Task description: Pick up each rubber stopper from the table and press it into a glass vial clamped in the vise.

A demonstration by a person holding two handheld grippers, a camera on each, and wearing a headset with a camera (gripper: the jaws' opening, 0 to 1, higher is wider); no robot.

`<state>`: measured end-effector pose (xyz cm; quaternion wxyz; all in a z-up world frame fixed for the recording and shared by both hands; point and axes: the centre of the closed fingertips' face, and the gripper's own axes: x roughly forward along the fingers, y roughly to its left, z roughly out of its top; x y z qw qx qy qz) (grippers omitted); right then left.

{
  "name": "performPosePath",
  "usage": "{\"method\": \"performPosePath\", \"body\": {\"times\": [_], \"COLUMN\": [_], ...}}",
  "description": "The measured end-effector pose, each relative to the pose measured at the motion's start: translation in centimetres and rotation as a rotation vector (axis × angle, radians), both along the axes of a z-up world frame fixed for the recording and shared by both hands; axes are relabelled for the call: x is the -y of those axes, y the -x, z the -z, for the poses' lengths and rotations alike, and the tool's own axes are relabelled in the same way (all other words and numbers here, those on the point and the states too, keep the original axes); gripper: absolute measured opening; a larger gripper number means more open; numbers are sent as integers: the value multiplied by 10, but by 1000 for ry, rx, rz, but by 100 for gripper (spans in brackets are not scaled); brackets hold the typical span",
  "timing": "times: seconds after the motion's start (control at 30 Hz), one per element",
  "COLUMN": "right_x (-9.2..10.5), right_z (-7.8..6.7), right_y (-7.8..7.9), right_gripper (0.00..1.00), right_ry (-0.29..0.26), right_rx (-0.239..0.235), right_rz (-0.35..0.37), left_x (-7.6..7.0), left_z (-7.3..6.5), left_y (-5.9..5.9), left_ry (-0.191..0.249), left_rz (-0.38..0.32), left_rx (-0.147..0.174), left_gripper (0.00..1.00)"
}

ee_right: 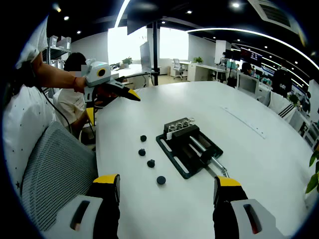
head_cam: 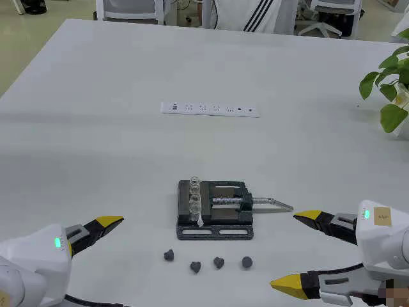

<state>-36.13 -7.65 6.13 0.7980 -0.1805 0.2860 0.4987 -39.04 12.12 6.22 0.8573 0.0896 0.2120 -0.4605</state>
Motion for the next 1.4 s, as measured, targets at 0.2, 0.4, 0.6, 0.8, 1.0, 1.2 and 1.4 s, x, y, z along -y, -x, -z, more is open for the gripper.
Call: {"method": "performPosePath", "body": {"times": [0.2, 0.4, 0.6, 0.8, 1.0, 1.2, 1.4], "right_x": [1, 2, 3, 4, 2, 1, -3], "right_z": [1, 2, 4, 6, 5, 5, 5], "right_y": [-1, -1, -1, -2, -3, -3, -4], "right_gripper": [75, 75, 75, 75, 75, 75, 73], "right_ry": [4, 8, 20, 27, 35, 45, 63], "right_rx": [-1, -6, -12, -19, -21, -21, -31], "right_rz": [-4, -5, -11, -18, -28, -40, -64], "left_x": [0, 1, 1, 1, 1, 0, -3], "left_z": [2, 3, 4, 6, 8, 8, 7], "left_y": [-2, -3, -4, -4, -4, -4, -6], "left_ry": [4, 6, 10, 12, 16, 18, 22], "left_rz": [-1, 1, 1, 1, 0, -5, -12], "left_rx": [-2, -5, -10, -12, -15, -16, -11], "left_gripper": [99, 99, 99, 99, 99, 99, 99]}}
